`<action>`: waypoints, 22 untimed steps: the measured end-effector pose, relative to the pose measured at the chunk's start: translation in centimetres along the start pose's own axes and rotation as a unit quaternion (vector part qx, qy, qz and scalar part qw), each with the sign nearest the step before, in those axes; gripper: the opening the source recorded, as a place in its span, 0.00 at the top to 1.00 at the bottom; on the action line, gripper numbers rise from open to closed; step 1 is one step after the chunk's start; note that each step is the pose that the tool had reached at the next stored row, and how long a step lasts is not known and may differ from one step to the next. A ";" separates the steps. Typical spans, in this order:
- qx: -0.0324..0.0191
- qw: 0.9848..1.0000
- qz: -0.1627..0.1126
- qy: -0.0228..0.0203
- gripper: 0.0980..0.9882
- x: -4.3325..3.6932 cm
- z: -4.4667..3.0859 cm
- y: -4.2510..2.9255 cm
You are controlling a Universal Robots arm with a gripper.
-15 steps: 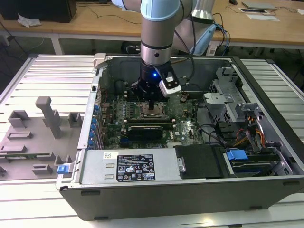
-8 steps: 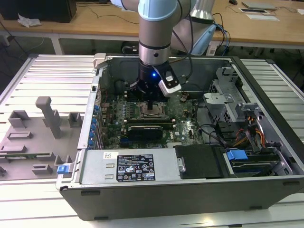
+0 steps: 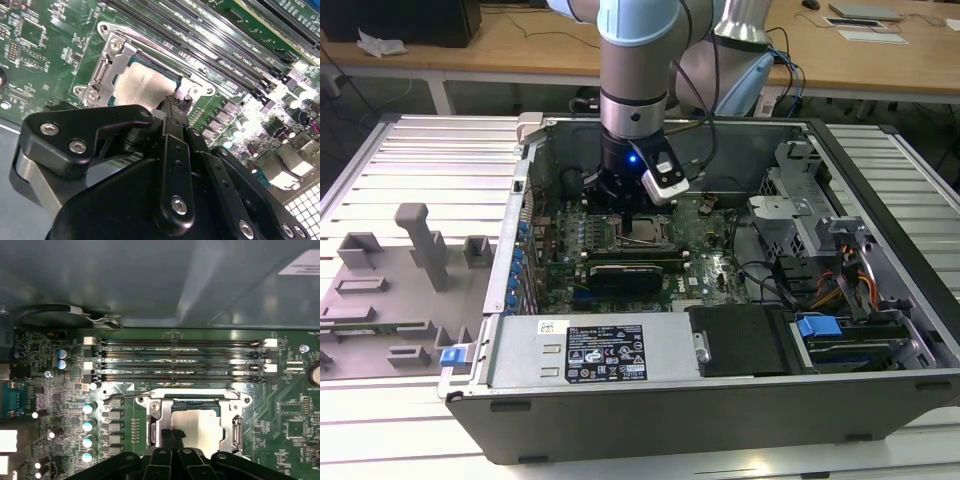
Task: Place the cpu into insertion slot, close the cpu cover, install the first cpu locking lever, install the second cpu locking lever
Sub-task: 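Close the cpu cover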
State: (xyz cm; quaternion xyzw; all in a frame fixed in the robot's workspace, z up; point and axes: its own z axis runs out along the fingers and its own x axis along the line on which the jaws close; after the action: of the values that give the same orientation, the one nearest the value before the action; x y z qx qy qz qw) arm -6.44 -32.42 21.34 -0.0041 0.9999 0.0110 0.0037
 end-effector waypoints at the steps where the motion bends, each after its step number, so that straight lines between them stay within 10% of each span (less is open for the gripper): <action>1: 0.000 1.000 0.000 0.000 0.99 0.09 0.04 0.02; 22: -0.005 1.000 -0.002 -0.007 0.99 0.59 0.77 0.15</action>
State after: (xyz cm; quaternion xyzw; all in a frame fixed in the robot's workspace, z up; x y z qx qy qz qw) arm -7.03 -32.25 20.57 -0.0058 0.9998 0.0163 0.0102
